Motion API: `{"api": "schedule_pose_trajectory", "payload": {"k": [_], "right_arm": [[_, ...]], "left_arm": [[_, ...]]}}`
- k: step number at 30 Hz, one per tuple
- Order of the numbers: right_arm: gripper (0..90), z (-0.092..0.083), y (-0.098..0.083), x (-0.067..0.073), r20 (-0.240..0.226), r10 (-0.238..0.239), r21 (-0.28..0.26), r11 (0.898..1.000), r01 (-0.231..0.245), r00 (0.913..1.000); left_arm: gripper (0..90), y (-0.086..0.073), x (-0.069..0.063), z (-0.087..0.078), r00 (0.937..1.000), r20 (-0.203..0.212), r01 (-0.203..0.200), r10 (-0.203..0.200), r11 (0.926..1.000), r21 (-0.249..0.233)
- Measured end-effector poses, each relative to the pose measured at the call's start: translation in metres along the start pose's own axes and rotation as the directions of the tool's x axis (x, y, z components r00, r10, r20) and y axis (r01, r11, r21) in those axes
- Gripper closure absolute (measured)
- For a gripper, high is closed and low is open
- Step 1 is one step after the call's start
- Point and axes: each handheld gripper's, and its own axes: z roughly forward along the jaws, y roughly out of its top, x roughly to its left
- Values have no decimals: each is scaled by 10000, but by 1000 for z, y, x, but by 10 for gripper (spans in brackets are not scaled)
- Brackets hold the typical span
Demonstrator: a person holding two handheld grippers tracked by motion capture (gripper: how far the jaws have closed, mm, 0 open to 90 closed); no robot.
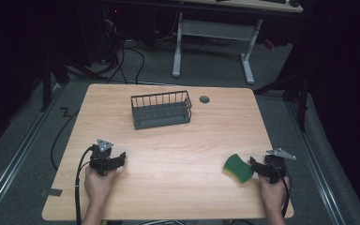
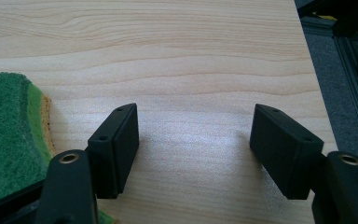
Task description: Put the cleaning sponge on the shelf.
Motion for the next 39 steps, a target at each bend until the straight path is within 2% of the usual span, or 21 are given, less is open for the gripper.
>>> {"api": "schedule_pose_trajectory", "payload": {"k": [14, 15, 20, 21, 22, 26, 28, 29, 30, 34, 39], "right_arm": [[326, 0, 0, 0, -32, -19, 14, 10000, 19, 10000], [328, -1, 0, -1, -196, -162, 16, 9999, 162, 9997], [335, -2, 1, -2, -280, -164, 171, 9997, 169, 9995], [354, -2, 1, -2, -249, -122, 182, 9998, 127, 9996], [406, -2, 2, -4, -449, -23, 114, 9999, 28, 9990], [431, -6, 5, -3, -656, 54, -28, 10000, -56, 9978], [463, -10, 13, 0, -1001, -177, -324, 9994, 145, 9948], [463, -10, 13, 0, -1001, -177, -324, 9994, 145, 9948], [488, -13, 20, 4, -1342, -345, -497, 9984, 280, 9904], [527, -19, 34, 13, -1774, -637, -843, 9952, 493, 9821], [555, -23, 56, 26, -2403, -942, -1181, 9907, 672, 9661]], "left_arm": [[298, 0, 0, 0, 10000, 23, -10, 10, 10000, 18], [295, 0, 0, 0, 10000, 40, -22, 21, 10000, 25], [296, 0, -1, 0, 10000, 13, -18, 18, 10000, 27], [296, 1, -2, 0, 10000, 17, -12, 12, 10000, 48], [306, 1, -3, 0, 10000, 10, -22, 22, 10000, 89], [318, 4, -7, -1, 9999, 21, -125, 125, 9997, 209], [333, 7, -10, -2, 9997, 88, -208, 206, 9996, 214], [333, 9, -12, -2, 9997, 128, -217, 214, 9995, 227], [345, 12, -15, -3, 9995, 211, -217, 213, 9996, 163], [366, 22, -20, -5, 9992, 324, -239, 239, 9997, 19], [388, 36, -23, -10, 9985, 541, -1, 10, 9998, -174]]}}
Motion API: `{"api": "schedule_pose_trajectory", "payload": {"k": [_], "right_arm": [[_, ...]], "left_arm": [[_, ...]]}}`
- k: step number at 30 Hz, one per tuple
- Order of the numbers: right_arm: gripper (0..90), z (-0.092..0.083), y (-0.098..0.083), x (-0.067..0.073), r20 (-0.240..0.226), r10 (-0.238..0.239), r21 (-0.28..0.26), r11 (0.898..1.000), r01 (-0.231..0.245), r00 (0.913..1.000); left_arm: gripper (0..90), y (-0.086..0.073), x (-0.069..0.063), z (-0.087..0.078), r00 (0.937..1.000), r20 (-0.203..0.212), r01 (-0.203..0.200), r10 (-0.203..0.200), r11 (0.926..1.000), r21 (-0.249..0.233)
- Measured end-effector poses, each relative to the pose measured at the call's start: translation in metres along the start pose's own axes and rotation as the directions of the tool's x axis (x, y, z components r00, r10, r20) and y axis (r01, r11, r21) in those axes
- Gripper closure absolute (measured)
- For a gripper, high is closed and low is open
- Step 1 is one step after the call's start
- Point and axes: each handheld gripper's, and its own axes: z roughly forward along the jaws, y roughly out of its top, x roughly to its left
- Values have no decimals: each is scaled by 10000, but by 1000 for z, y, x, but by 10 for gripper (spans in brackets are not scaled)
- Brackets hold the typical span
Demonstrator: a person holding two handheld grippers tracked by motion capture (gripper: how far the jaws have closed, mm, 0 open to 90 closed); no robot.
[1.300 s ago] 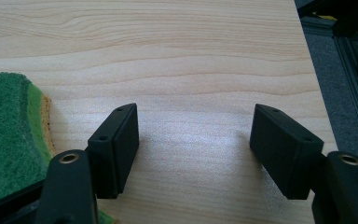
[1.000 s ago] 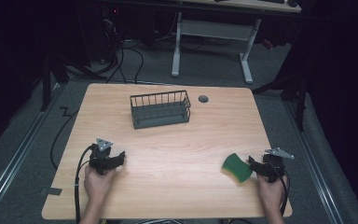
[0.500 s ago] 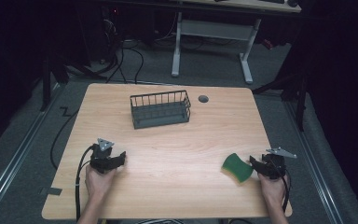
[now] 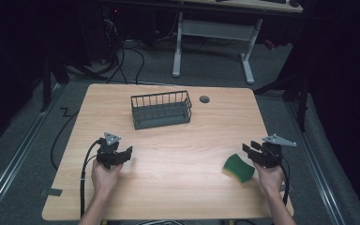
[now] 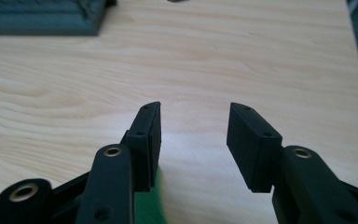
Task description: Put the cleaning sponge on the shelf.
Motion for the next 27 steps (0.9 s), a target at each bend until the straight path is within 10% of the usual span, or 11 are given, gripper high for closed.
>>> {"api": "schedule_pose_trajectory", "payload": {"k": [10, 27], "right_arm": [[592, 14, 43, 27, -1092, -590, -257, 9981, 565, 9923], [680, 59, 119, 72, -1923, -1506, -107, 9884, 1514, 9697]], "left_arm": [[432, 32, 3, -10, 9961, 565, 694, -683, 9974, -179], [481, 105, 11, -8, 9950, 128, 993, -989, 9945, -346]]}}
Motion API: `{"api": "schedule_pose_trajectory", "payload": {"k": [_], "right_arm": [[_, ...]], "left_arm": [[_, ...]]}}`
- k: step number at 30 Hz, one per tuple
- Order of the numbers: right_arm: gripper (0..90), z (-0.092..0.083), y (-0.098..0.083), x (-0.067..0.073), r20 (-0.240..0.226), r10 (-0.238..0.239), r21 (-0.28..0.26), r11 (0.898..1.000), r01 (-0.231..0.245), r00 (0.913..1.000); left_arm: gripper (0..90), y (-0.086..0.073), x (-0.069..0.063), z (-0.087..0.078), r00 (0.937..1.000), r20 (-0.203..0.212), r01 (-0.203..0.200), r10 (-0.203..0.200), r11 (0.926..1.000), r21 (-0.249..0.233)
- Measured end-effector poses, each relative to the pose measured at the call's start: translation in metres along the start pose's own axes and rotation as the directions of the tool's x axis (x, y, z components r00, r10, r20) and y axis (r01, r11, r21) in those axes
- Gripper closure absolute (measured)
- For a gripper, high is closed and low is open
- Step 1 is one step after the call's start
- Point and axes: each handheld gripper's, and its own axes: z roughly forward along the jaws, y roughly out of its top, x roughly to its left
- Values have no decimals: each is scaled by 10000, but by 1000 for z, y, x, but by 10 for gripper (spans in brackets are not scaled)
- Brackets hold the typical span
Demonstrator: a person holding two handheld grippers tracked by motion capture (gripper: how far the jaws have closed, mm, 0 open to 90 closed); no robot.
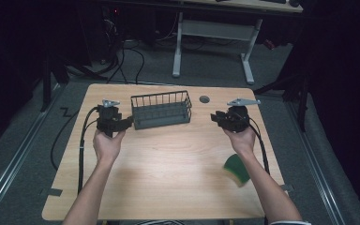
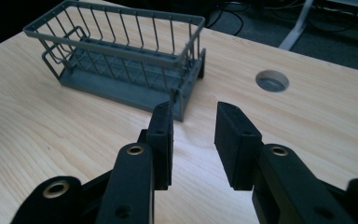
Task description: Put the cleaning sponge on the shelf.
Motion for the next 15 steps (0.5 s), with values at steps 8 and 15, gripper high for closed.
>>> {"api": "schedule_pose_trajectory", "payload": {"k": [8, 15], "right_arm": [[684, 28, 25, 5, -27, -75, 198, 9998, 76, 10000], [690, 56, 34, 12, -15, 94, 164, 9998, -94, 10000]], "left_arm": [[473, 17, 2, 19, 9991, -355, 231, -229, 9997, 46], [482, 25, 2, 31, 9966, -485, 674, -670, 9977, 75]]}}
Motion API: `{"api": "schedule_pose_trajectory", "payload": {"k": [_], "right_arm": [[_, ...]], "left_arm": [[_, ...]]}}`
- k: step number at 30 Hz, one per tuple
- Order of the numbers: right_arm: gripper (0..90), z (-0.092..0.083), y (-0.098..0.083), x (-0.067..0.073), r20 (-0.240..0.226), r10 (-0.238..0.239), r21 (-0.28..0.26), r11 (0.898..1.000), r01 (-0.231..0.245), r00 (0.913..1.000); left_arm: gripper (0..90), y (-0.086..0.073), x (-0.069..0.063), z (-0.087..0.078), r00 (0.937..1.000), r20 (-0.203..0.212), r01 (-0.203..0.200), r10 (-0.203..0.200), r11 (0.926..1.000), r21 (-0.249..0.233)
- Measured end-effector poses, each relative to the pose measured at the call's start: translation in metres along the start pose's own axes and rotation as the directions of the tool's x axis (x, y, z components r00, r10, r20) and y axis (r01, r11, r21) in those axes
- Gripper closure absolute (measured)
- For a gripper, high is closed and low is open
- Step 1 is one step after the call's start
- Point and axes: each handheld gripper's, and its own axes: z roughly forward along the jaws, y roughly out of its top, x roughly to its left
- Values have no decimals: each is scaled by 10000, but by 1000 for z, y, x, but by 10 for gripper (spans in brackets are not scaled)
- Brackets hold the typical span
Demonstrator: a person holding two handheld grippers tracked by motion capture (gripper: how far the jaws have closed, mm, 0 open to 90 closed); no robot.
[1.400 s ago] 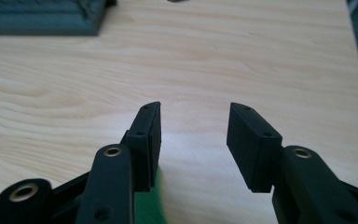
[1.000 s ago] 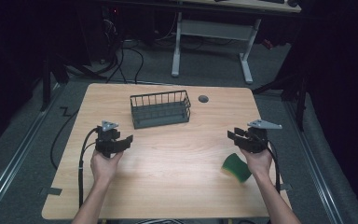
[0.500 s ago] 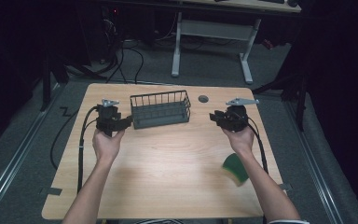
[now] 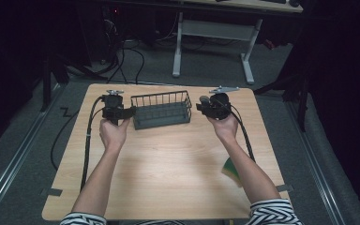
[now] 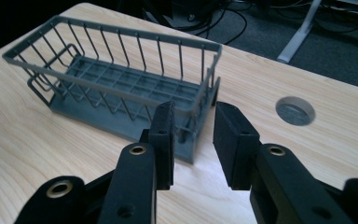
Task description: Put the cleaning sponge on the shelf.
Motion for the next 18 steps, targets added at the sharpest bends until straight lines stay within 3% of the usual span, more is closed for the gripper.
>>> {"api": "schedule_pose_trajectory", "payload": {"k": [3, 9, 18], "right_arm": [[674, 9, 5, -1, -76, 186, 152, 9997, -185, 9998], [656, 27, 14, -6, 86, 644, 434, 9970, -647, 9979], [652, 49, 20, -4, 359, 689, 857, 9937, -717, 9970]], "left_arm": [[482, 3, -2, 7, 9995, -169, -249, 253, 9994, 227], [494, 7, 1, 13, 9997, -215, -63, 68, 9998, 196], [550, 5, 5, 22, 9995, -273, -143, 154, 9991, 403]]}}
